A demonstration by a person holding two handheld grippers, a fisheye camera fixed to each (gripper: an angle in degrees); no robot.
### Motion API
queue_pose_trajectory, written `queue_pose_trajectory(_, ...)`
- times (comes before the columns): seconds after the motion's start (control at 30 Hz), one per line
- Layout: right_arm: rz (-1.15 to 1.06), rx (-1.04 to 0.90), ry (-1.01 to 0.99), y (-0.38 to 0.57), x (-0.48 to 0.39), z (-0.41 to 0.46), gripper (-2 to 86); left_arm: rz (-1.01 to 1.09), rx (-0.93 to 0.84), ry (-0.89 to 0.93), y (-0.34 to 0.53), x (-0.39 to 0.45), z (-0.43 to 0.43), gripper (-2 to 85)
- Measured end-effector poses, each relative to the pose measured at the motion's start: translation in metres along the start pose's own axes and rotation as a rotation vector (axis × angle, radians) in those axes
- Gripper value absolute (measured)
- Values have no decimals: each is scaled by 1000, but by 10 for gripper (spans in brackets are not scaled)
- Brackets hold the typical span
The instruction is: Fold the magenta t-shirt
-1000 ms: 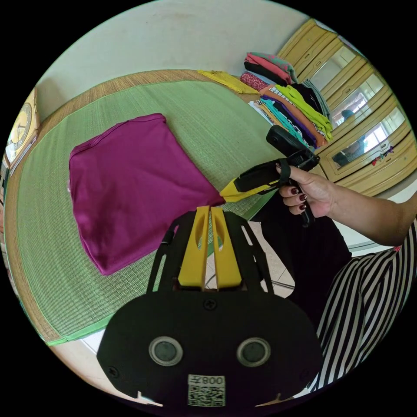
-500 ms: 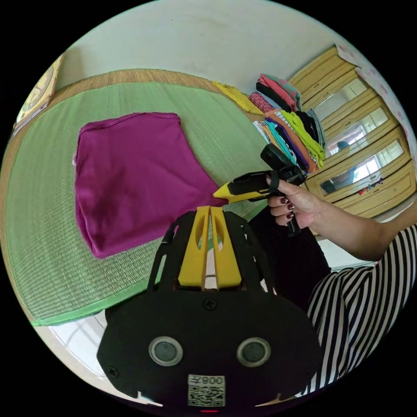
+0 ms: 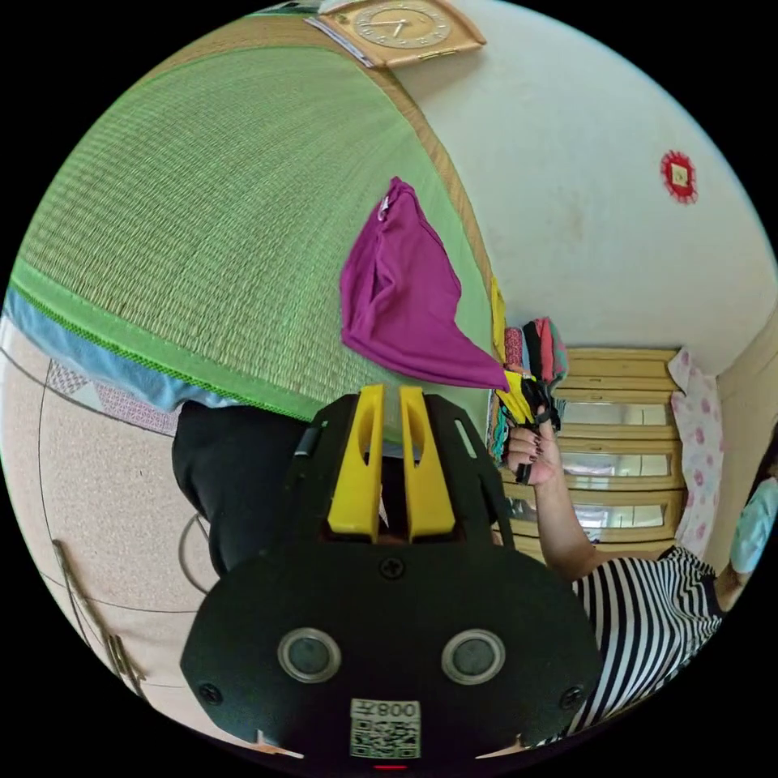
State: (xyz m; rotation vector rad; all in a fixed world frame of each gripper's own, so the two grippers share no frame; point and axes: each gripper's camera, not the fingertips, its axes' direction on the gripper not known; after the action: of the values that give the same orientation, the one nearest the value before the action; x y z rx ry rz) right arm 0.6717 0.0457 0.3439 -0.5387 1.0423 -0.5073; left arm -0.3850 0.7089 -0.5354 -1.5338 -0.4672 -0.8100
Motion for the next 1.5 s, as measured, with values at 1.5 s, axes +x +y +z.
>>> queue_pose_trajectory(1.5, 56, -19, 72, 128, 37, -21, 18, -27, -71, 109, 1, -13, 28, 31)
